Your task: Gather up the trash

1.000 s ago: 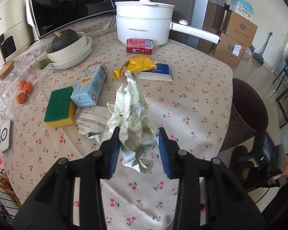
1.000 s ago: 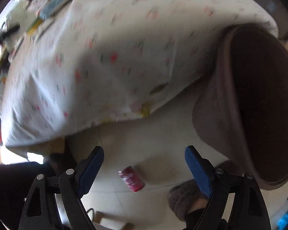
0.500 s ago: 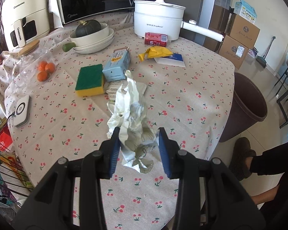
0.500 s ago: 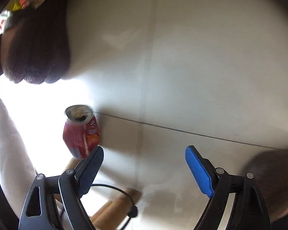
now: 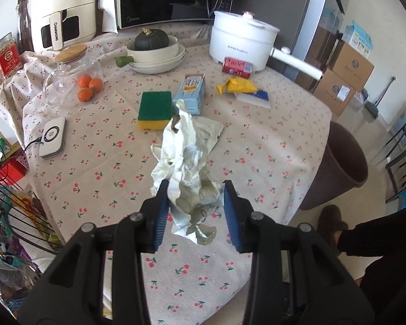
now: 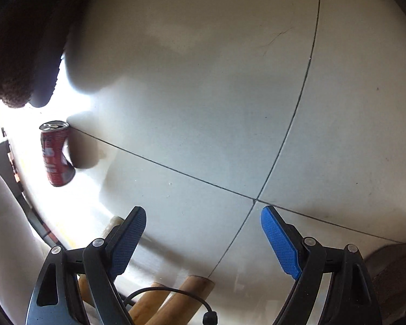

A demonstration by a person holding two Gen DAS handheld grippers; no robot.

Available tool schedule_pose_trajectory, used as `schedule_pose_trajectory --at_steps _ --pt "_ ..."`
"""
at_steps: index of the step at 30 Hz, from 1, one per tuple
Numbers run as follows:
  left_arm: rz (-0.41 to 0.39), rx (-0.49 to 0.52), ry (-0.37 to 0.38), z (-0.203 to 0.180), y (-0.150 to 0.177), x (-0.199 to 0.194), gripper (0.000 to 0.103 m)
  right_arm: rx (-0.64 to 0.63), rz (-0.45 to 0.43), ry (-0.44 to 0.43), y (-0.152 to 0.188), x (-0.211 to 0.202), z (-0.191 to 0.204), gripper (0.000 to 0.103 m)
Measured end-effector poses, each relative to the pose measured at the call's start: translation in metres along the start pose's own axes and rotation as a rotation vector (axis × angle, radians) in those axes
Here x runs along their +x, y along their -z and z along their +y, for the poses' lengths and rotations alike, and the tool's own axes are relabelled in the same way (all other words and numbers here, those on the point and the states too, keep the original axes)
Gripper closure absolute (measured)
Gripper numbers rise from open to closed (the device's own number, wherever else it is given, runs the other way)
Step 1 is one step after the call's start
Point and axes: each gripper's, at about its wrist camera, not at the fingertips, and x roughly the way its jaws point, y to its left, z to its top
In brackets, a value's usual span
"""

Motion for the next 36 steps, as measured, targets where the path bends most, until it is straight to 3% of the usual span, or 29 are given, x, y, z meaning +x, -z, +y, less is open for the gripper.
schedule_pose_trajectory --at_steps 5,13,19,22,28,33,36 --pt "0.069 0.058 -0.003 -0.005 0.023 0.012 0.063 -0.066 -0.028 -0.047 -0.014 -0.007 0.016 0.015" --pt "0.078 -0.004 0.027 0.009 0.025 0.016 0.063 -0.213 -0.02 -0.041 -0.034 0.003 0.054 0.015" --pt "0.088 -0.041 0.053 0.011 0.02 0.024 0.063 -0.242 -0.02 -0.19 -0.066 0.012 0.098 0.015" --pt "0.09 -0.042 0.065 0.011 0.019 0.032 0.063 -0.289 -0.018 -0.214 -0.073 0.016 0.118 0.015" --pt "0.102 -0.074 0.097 0.022 0.031 0.041 0.063 -0.216 -0.011 -0.359 -0.085 0.021 0.141 0.015" --pt "0.105 -0.09 0.082 0.029 0.058 0.027 0.063 -0.176 0.017 -0.408 -0.083 0.044 0.181 0.015" --pt "0.102 -0.113 0.063 0.036 0.075 0.019 0.063 -0.173 -0.002 -0.386 -0.078 0.053 0.205 0.015"
